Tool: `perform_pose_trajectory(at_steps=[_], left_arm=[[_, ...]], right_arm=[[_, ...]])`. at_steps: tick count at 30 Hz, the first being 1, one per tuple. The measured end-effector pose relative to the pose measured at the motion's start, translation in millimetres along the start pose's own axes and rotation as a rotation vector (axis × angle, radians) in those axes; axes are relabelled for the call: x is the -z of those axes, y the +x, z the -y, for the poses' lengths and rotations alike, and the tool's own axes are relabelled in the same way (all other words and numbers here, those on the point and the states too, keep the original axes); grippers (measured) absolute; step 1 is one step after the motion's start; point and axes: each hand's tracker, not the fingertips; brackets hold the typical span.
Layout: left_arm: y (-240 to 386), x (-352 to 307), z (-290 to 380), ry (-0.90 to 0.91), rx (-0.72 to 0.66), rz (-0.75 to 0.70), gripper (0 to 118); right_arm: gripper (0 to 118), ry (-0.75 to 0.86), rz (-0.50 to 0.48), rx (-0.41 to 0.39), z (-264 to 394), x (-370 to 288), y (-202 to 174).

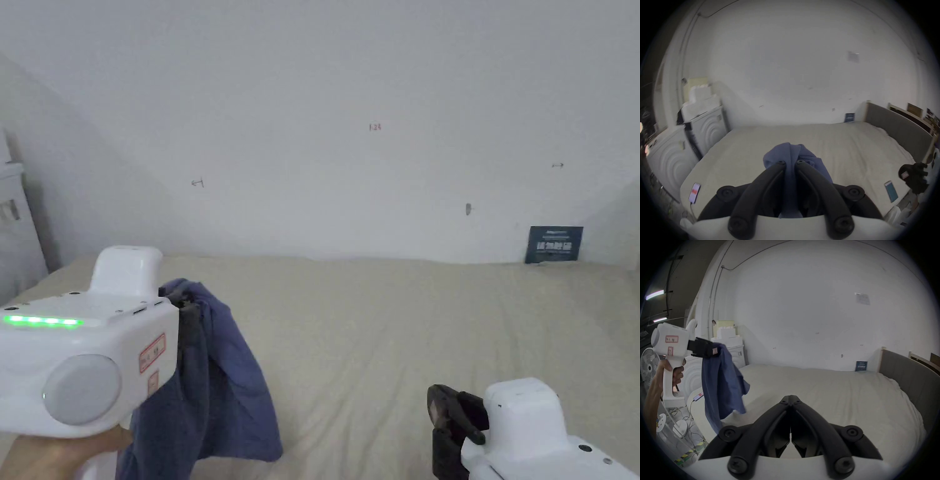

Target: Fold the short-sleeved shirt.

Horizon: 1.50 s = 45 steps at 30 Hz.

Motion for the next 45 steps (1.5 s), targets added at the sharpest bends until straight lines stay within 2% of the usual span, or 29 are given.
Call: perform_pose_trajectory(at_steps=[6, 14, 22, 28, 29, 30, 31, 32, 33, 35, 39, 41, 42, 43, 45], left_arm=[[90.9, 28.9, -5.8, -0.006, 0.025, 0.219, 4], [205.9, 84.2, 63.0, -0.194, -0.006, 0.489, 4], [266.0, 125.6, 159.9, -0.420, 0.009, 0.548, 4], [275.9, 142.6, 202.5, -0.493, 0.063, 0.490, 7], [276.1, 143.2, 206.4, -0.516, 0.057, 0.496, 18], [275.1, 143.9, 208.1, -0.526, 0.061, 0.507, 41], [275.2, 143.8, 210.8, -0.539, 0.073, 0.504, 84], [275.7, 143.2, 214.2, -0.551, 0.087, 0.503, 110], [274.6, 140.8, 215.3, -0.546, 0.097, 0.503, 118], [266.1, 130.4, 207.7, -0.504, 0.103, 0.504, 114], [235.6, 112.1, 179.9, -0.448, 0.071, 0.505, 113], [213.4, 98.2, 162.1, -0.405, 0.050, 0.483, 104], [202.5, 92.2, 152.9, -0.373, 0.037, 0.463, 93], [187.7, 84.2, 144.6, -0.331, 0.027, 0.458, 66], [164.5, 72.3, 132.6, -0.304, 0.016, 0.399, 27]], right_arm=[[2, 0.001, 0.114, 0.020, 3.5, -31.4, 41.5], [2, -0.042, 0.243, 0.049, 31.6, -51.1, 113.4], [2, -0.122, 0.308, 0.079, 65.2, -52.1, 147.6], [2, -0.163, 0.313, 0.122, 81.3, -47.3, 150.2], [2, -0.167, 0.312, 0.124, 82.5, -46.1, 149.7], [2, -0.169, 0.312, 0.122, 83.1, -45.1, 149.3], [2, -0.170, 0.308, 0.120, 83.3, -44.0, 149.0], [2, -0.171, 0.306, 0.119, 82.3, -45.0, 144.1], [2, -0.170, 0.305, 0.119, 82.3, -44.7, 143.2], [2, -0.171, 0.293, 0.119, 80.9, -43.7, 140.0], [2, -0.167, 0.271, 0.094, 76.8, -42.4, 127.3], [2, -0.161, 0.253, 0.081, 72.9, -42.4, 118.2], [2, -0.157, 0.245, 0.079, 71.8, -41.6, 114.9], [2, -0.153, 0.235, 0.076, 70.7, -40.1, 111.0], [2, -0.147, 0.217, 0.074, 68.0, -37.4, 103.0]])
